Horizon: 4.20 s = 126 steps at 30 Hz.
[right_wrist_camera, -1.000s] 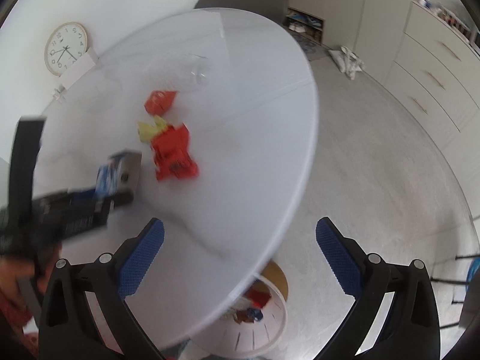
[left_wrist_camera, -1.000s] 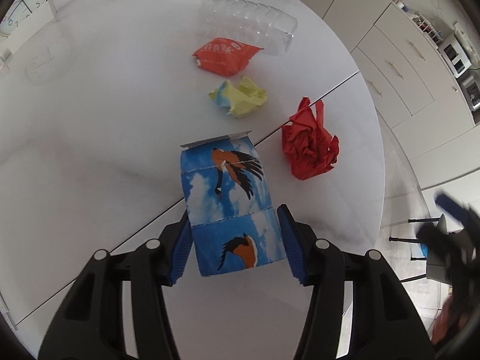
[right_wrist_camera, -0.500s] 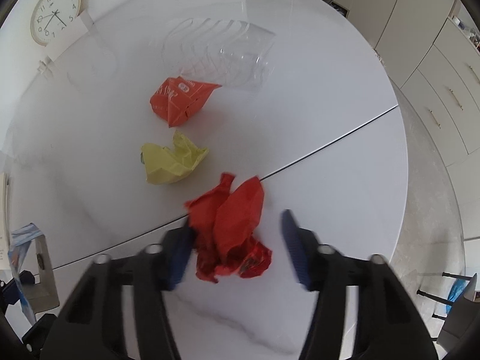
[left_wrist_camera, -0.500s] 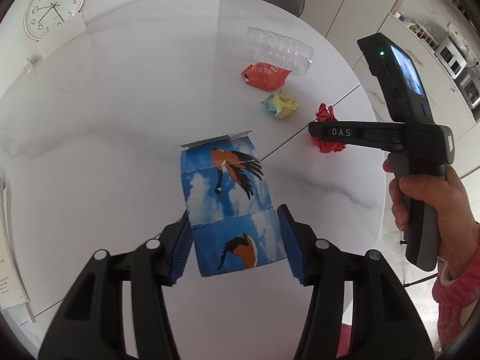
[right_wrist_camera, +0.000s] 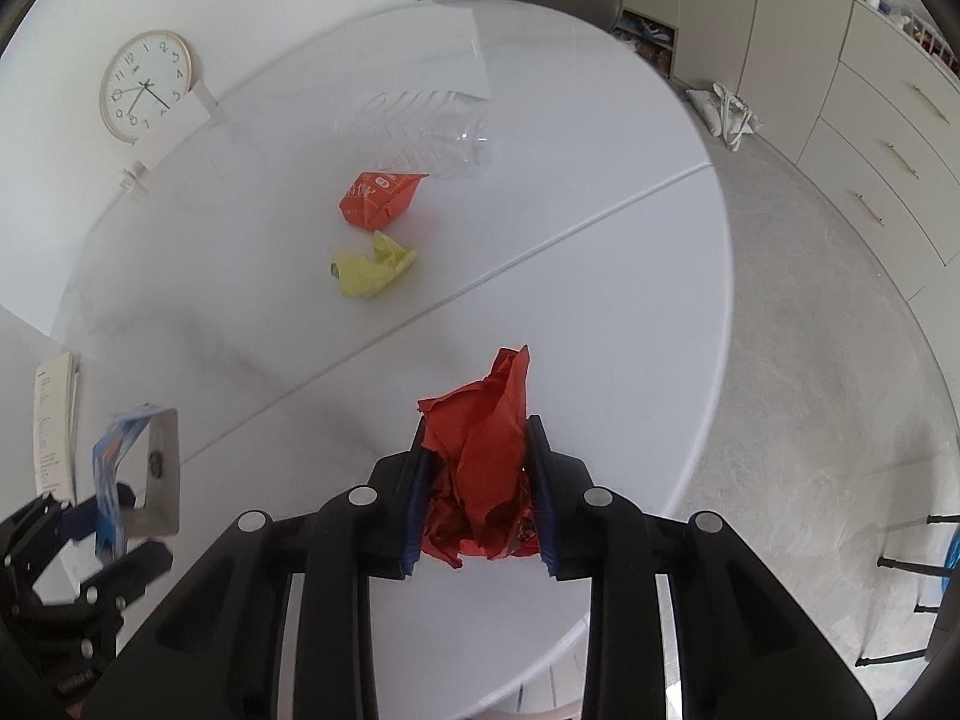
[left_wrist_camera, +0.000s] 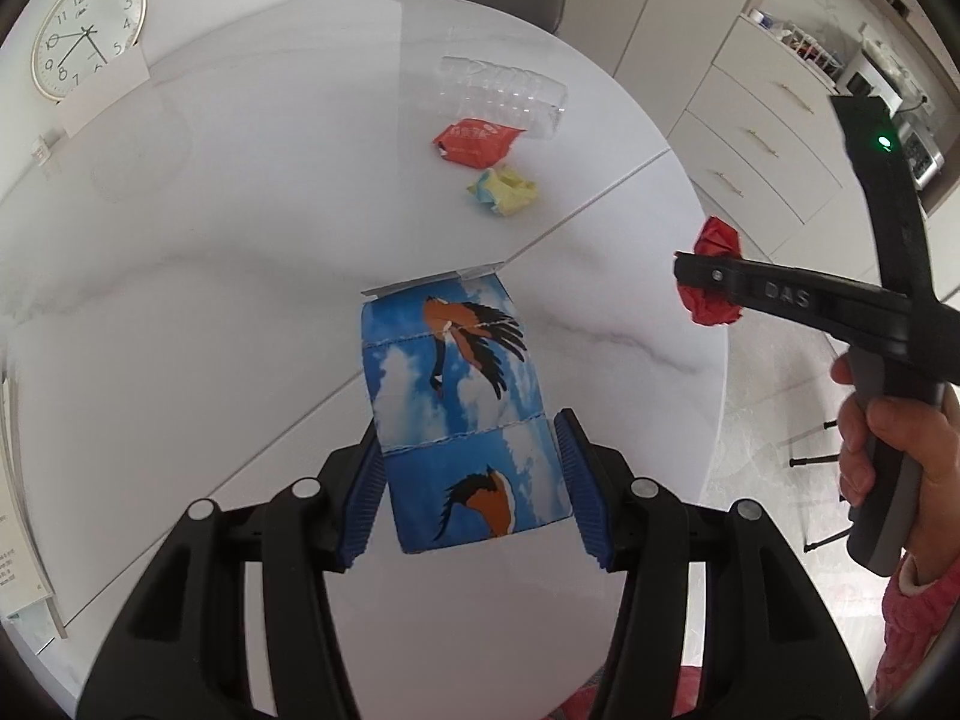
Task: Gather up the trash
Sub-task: 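Drop the red paper and the bird-printed box into the wastebasket with both tools, then move back to the table and grasp the yellow crumpled paper with the left tool, then lift the yellow paper with the left tool while the right tool grasps the clear bottle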
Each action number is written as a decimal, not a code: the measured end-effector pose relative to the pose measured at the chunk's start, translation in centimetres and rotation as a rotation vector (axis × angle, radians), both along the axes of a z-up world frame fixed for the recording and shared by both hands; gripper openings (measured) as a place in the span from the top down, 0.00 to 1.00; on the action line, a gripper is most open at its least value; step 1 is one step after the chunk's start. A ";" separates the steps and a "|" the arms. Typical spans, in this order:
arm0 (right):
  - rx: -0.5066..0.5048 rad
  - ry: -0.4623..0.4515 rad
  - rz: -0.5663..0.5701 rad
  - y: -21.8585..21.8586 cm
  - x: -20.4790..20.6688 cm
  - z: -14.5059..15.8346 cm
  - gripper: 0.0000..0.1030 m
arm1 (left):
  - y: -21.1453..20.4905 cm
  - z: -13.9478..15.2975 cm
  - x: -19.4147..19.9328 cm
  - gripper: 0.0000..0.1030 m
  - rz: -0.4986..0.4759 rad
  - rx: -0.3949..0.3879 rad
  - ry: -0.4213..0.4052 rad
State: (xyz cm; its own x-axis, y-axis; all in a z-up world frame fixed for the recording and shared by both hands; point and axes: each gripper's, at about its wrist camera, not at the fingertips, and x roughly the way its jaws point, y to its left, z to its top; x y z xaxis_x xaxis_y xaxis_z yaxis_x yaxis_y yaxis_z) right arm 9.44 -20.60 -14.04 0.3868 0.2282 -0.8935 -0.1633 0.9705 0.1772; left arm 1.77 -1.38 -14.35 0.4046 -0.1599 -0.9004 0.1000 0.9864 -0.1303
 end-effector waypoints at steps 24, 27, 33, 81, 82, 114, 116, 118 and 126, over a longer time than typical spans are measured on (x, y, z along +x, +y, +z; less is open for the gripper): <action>0.042 0.250 0.015 -6.3 -16.2 -11.0 0.33 | -10.9 0.3 -7.0 0.49 -0.176 0.014 -0.010; 0.032 0.218 -0.018 -8.1 -16.4 -10.1 0.19 | -12.3 0.4 -8.2 0.49 -0.205 0.031 -0.020; 0.032 0.187 -0.156 -13.0 -16.8 -8.6 0.12 | -16.4 0.0 -11.1 0.49 -0.335 0.077 -0.045; 0.124 0.147 -0.333 -20.0 -15.8 -7.5 0.06 | -13.2 2.2 -4.7 0.07 -0.030 0.298 -0.130; 0.124 0.146 -0.341 -19.9 -15.5 -7.3 0.06 | -12.4 2.3 -3.5 0.07 -0.007 0.294 -0.127; 0.059 0.086 -0.184 -4.3 -3.8 -2.2 0.03 | -4.8 -6.9 18.8 0.57 0.127 0.128 -0.008; 0.059 0.080 -0.182 -4.2 -3.4 -2.1 0.03 | -4.4 -6.8 18.6 0.58 0.126 0.107 0.000; 0.054 0.075 -0.174 -4.0 -2.8 -2.0 0.03 | -3.0 -6.7 19.0 0.58 0.131 0.086 0.009; 0.008 0.034 -0.050 -0.9 2.1 -1.8 0.03 | 1.0 -4.2 16.0 0.58 0.139 0.018 0.003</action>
State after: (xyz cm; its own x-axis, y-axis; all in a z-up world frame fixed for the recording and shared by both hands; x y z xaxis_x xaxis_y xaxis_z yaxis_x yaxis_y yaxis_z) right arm 11.57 -21.54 -15.88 0.3670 0.2163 -0.9047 -0.1082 0.9759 0.1894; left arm 17.81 -0.40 -18.55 0.4192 -0.0861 -0.9038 -0.0384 0.9929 -0.1124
